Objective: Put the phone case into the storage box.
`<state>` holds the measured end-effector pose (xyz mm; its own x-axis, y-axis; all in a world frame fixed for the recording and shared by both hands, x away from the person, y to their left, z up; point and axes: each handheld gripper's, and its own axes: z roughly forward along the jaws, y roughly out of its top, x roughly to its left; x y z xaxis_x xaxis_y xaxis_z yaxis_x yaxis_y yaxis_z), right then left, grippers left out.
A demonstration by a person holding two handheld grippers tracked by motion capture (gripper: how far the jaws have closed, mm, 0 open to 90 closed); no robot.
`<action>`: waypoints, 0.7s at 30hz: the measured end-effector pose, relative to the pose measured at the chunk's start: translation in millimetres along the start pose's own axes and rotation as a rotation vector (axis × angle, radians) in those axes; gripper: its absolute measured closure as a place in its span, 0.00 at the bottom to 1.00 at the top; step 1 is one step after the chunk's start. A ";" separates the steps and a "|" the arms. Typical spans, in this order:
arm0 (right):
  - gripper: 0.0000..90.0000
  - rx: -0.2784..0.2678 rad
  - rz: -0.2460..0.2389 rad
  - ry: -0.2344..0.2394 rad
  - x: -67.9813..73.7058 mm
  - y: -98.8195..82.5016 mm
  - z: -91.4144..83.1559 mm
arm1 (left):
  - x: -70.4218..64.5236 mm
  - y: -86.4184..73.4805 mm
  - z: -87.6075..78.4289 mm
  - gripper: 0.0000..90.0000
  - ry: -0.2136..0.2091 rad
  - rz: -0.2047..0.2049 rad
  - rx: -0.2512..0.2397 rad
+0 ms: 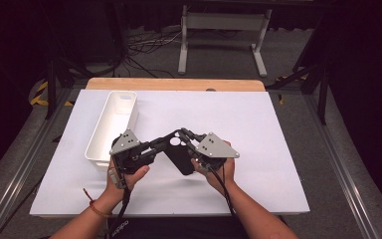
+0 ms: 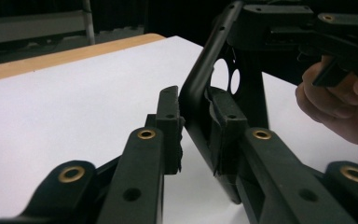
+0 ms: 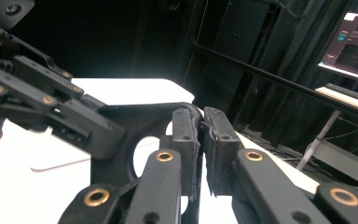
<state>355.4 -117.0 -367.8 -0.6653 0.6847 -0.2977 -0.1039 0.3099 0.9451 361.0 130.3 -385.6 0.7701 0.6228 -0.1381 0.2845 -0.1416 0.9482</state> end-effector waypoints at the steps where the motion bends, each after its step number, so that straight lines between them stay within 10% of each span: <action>1: 0.94 0.007 -0.005 -0.006 0.5 -0.5 -0.5 | 0.2 0.7 -0.6 0.89 0.002 0.005 -0.012; 21: 0.87 0.060 0.034 0.041 -4.0 -10.7 -14.2 | -0.1 10.7 -10.9 0.90 0.010 0.056 -0.043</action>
<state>348.6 -132.4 -374.7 -0.6977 0.6682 -0.2583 -0.0367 0.3268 0.9444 357.8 137.1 -372.3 0.7784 0.6224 -0.0817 0.2162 -0.1437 0.9657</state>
